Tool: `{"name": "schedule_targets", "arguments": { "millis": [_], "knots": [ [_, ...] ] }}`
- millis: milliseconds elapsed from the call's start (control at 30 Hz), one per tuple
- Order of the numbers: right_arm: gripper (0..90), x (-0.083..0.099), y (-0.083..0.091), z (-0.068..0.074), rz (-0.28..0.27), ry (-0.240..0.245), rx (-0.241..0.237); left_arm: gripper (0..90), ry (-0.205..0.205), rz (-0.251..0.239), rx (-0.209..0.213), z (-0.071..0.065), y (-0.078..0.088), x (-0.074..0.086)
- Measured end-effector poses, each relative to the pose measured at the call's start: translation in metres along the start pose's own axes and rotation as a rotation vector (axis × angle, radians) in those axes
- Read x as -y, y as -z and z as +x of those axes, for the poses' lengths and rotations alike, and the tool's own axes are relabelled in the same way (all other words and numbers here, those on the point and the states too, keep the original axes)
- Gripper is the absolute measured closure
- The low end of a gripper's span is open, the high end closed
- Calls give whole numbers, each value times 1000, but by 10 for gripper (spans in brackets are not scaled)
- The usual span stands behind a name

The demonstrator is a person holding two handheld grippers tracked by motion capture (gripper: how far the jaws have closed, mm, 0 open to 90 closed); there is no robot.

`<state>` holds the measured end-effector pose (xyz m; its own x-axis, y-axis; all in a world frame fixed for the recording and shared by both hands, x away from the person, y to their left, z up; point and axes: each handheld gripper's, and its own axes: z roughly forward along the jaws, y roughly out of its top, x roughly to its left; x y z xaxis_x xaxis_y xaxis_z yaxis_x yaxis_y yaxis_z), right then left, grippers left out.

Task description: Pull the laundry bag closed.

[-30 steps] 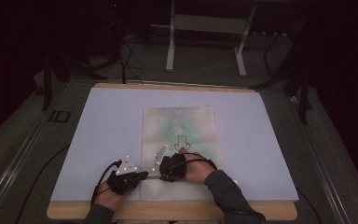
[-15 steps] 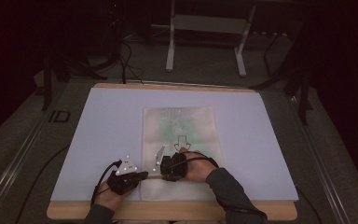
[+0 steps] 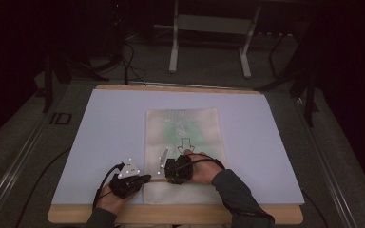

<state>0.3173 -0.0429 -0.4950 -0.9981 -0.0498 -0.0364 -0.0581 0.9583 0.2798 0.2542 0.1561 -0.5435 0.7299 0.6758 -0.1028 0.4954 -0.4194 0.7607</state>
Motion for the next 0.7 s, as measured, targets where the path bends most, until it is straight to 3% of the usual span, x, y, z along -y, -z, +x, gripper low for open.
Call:
{"name": "schedule_targets", "arguments": {
  "millis": [700],
  "knots": [
    [822,10,8,-2,55,-4,-4,896,-1,-1,-2,0,0,0]
  ]
}}
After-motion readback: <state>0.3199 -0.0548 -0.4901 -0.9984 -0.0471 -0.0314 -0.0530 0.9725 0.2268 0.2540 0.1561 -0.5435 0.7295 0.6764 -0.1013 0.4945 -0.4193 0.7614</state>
